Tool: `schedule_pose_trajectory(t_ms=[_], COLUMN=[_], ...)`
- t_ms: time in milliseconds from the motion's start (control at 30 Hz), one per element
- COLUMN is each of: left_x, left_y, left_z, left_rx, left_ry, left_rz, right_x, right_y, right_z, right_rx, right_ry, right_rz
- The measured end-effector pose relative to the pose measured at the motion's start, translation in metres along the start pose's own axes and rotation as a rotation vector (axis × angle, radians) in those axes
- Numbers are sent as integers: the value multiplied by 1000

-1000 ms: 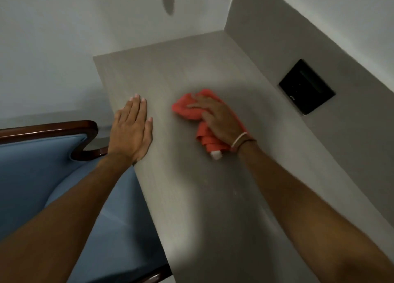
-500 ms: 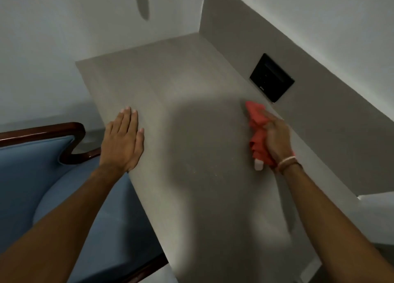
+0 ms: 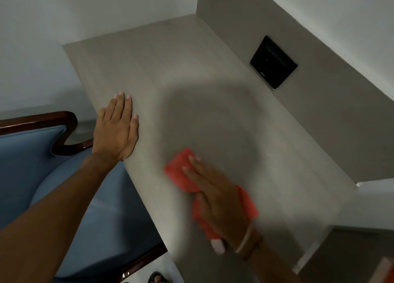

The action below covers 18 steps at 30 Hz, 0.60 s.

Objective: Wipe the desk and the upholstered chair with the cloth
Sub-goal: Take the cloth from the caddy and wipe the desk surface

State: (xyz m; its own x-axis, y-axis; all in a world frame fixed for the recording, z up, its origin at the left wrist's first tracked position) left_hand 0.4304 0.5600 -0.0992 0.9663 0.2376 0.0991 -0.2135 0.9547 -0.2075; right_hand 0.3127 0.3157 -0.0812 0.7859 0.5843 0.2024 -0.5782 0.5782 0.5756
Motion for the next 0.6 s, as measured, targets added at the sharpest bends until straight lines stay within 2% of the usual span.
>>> schedule_pose_trajectory(t_ms=[100,167,200,267,367,500,600], left_x=[0,1,1,1,1,1,0], left_y=[1,0,-1,0,1,0,-2], left_z=[0,0,0,0,0,0,1], left_rx=[2,2,-2,-8,-14,-14,-19], left_ry=[2,-5,-7,-6,-7,-13,-3], left_rz=[6,4,1,4,4,-3,-2], right_x=[-18,0,17,58,90,55,9], right_y=[-67,-108,-118,-115,-72,-11,14], right_z=[55,81,86,74,27,-19,-20], right_rx=[-56,-193,-272,-343,-428,-482,-448], right_ry=[-197,-199,-172,-89,60,124,83], right_rz=[-326,-499,-515,-432,-237,-66,25])
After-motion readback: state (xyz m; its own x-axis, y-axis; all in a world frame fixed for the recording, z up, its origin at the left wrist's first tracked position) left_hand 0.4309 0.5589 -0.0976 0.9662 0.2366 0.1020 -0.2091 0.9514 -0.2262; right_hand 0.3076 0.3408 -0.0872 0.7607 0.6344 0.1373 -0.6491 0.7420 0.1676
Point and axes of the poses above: each hand's wrist, its own x-axis towards the middle knuckle, its own z-axis out of the back of the hand, y = z × x, the point moved 8 cm from there along x, towards the middle knuckle, and after that the axes turned 11 degrees about z, right-handed, at the moved point
